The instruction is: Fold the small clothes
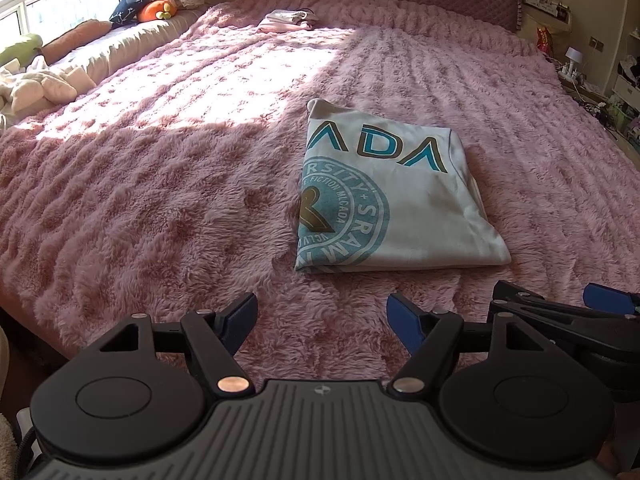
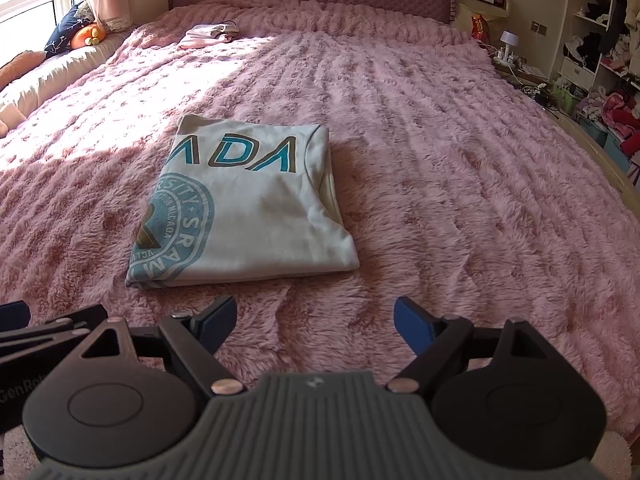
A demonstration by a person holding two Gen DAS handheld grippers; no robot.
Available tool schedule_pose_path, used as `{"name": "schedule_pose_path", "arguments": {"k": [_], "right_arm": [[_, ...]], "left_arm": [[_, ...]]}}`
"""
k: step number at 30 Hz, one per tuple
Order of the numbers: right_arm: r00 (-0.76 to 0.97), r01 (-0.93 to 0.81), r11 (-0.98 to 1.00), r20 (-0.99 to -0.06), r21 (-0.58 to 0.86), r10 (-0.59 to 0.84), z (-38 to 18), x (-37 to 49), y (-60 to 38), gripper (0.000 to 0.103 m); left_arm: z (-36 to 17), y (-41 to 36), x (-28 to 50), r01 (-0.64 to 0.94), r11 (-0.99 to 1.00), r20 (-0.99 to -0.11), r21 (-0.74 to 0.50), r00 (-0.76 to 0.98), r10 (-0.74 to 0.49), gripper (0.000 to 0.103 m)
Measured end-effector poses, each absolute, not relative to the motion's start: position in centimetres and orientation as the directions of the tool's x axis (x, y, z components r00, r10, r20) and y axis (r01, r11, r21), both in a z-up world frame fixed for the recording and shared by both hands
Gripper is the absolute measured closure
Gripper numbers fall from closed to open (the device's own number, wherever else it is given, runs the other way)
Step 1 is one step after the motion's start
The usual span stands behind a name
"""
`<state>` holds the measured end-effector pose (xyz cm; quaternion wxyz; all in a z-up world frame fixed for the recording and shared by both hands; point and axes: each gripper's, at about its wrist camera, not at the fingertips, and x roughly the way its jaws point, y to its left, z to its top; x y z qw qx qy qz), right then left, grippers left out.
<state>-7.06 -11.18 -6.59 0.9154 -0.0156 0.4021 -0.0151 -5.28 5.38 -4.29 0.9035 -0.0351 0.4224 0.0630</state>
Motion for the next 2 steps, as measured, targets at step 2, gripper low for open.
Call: {"name": "schedule_pose_path", "arguments": {"k": [2], "right_arm": [[0.675, 0.014, 0.999, -0.737, -0.040, -0.039, -6.63, -7.02, -11.18, 0.021]], "left_arm": [[-4.38, 5.37, -5.29, -0.148, 0.989, -0.773, -0.012, 0.629, 0.085, 0.017]]}}
